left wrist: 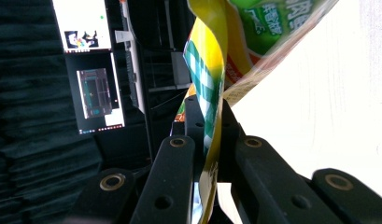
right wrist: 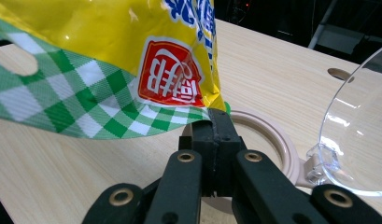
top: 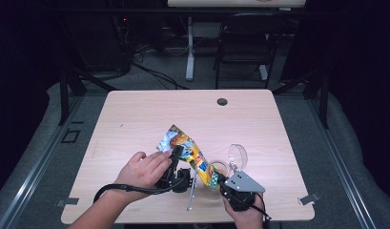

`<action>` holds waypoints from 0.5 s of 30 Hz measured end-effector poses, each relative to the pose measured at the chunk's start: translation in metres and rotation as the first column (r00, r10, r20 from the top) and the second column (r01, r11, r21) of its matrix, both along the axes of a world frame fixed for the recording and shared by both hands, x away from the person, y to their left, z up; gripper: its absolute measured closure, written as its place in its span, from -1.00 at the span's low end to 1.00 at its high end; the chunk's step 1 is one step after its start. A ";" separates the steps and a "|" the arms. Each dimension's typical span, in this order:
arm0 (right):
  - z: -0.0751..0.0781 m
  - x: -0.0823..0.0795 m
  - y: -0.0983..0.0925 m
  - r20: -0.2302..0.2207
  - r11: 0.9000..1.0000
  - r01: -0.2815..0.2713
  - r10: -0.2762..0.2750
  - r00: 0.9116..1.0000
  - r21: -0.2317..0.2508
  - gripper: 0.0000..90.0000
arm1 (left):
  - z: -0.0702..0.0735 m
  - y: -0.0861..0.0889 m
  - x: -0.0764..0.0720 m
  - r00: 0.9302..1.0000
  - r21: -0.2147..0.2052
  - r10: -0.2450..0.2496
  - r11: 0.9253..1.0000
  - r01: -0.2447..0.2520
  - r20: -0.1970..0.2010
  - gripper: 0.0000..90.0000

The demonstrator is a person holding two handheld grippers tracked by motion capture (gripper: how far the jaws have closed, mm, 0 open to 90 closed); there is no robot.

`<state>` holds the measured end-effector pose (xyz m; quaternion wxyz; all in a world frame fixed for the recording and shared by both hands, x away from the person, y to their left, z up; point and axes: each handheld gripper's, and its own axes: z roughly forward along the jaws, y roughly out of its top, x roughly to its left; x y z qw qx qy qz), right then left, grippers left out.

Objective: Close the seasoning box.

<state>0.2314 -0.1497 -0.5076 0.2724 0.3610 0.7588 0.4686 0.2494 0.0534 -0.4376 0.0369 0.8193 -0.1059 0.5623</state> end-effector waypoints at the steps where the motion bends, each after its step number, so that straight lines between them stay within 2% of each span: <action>1: 0.000 0.000 0.000 0.000 1.000 0.000 0.000 1.000 0.000 1.00 | -0.001 0.001 0.000 1.000 -0.010 0.002 1.000 -0.002 -0.002 0.96; 15: 0.002 0.000 -0.001 0.012 1.000 0.007 -0.007 1.000 0.015 1.00 | -0.006 0.008 0.001 0.999 -0.072 0.023 0.997 -0.026 -0.042 0.96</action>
